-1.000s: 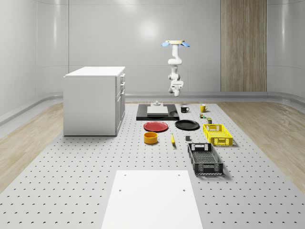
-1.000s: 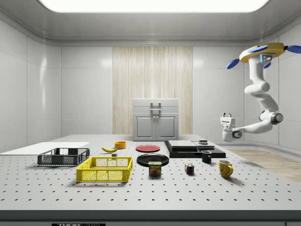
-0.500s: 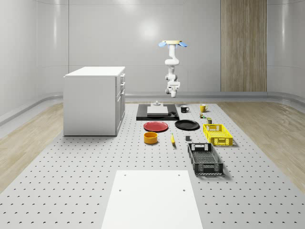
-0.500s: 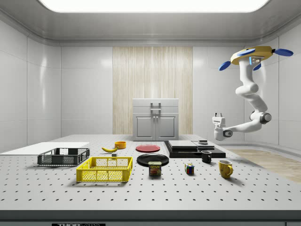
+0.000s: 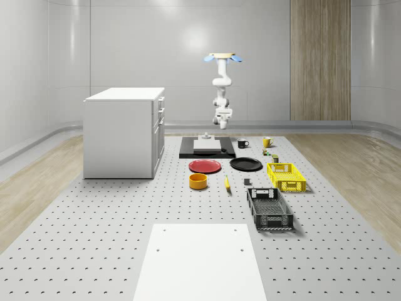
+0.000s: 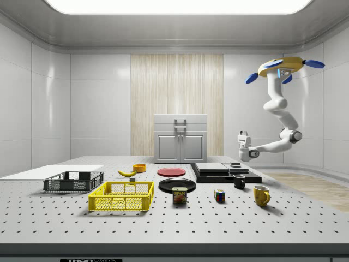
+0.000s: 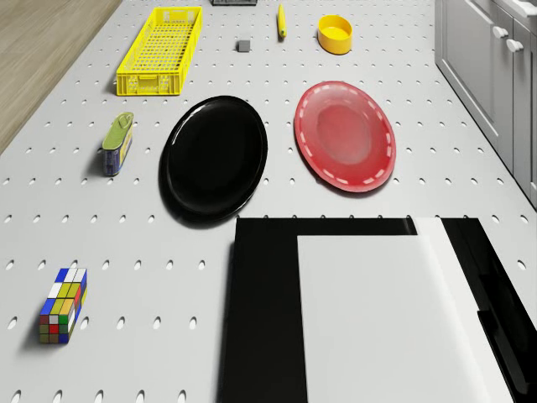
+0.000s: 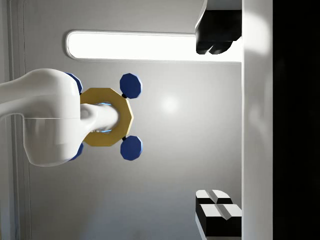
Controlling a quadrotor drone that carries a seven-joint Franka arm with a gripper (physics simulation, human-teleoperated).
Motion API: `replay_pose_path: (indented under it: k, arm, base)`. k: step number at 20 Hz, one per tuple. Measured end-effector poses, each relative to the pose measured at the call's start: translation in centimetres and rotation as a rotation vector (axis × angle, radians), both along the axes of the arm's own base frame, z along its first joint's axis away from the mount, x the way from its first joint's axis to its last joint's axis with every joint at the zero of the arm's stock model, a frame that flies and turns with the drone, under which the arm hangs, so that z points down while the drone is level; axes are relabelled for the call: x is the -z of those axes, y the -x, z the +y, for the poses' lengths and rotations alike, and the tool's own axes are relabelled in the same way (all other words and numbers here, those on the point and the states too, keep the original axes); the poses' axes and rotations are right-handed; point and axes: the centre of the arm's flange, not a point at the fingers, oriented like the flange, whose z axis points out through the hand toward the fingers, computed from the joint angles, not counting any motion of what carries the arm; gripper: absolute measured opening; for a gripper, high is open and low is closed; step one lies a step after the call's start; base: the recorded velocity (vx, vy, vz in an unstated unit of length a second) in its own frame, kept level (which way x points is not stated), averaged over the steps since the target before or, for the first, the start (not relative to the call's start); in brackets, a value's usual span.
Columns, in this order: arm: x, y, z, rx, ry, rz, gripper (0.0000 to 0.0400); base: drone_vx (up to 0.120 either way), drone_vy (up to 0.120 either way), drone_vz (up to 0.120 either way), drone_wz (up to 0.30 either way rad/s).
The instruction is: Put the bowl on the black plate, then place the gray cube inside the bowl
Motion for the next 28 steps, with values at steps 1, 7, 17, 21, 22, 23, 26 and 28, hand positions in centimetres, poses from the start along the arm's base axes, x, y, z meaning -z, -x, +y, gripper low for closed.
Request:
replay_pose_path:
  k: [1, 7, 17, 21, 22, 23, 26, 28]
  arm:
    - [0.0, 0.0, 0.1, 0.0, 0.006, -0.001, 0.04]
    - [0.1, 0.1, 0.8, 0.002, 0.076, -0.005, 0.04]
    - [1.7, 0.1, 5.1, 0.015, 0.548, -0.012, 0.04]
    - [5.2, 0.0, 8.4, 0.028, 1.035, -0.012, 0.04]
    - [6.7, -0.1, 9.0, 0.032, 1.192, -0.011, 0.04]
    - [8.3, -0.1, 9.4, 0.037, 1.358, -0.011, 0.04]
    - [13.3, -0.3, 8.9, 0.053, 1.875, -0.008, 0.04]
    - [16.0, -0.4, 7.5, 0.063, 2.185, -0.005, 0.04]
  base:
    - [0.12, -0.12, 0.0, 0.0]
    - [0.12, -0.033, 0.0, 0.0]
    - [0.12, -0.08, 0.0, 0.0]
    - [0.12, 0.0, -0.04, 0.0]
    - [0.12, 0.0, -0.12, 0.0]
    - [0.12, 0.0, -0.12, 0.0]
    - [0.12, 0.0, -0.12, 0.0]
    - [0.12, 0.0, -0.12, 0.0]
